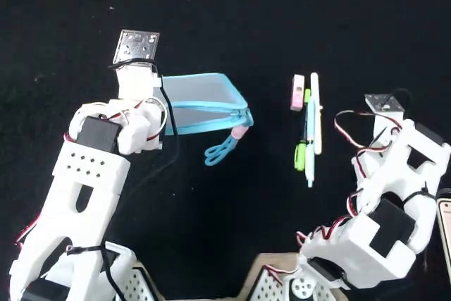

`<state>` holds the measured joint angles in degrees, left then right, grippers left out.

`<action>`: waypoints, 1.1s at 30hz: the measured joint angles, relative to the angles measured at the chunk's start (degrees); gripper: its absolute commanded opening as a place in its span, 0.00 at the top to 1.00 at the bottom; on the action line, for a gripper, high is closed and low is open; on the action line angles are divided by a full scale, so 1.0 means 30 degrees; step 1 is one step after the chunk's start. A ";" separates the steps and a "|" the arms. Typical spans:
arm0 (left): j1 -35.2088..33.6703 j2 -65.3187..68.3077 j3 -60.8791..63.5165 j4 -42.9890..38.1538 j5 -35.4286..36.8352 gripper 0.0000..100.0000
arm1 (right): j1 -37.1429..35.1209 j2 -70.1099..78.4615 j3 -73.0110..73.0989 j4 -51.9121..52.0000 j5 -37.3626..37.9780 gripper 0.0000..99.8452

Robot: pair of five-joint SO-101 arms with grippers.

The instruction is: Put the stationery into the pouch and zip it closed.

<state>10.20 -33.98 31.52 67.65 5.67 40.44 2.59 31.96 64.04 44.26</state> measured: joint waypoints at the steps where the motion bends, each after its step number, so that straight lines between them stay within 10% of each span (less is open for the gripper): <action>1: 0.0000 0.0000 0.0000 0.0000 0.0000 0.97 | 0.0000 0.0000 0.0000 0.0000 0.0000 0.87; 33: 0.0000 -0.0029 0.0322 -0.0059 0.0000 0.97 | 0.0264 -0.0088 -0.2227 0.1582 0.0293 0.99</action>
<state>10.20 -34.07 32.48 67.47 5.67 41.23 2.33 25.27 68.79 45.14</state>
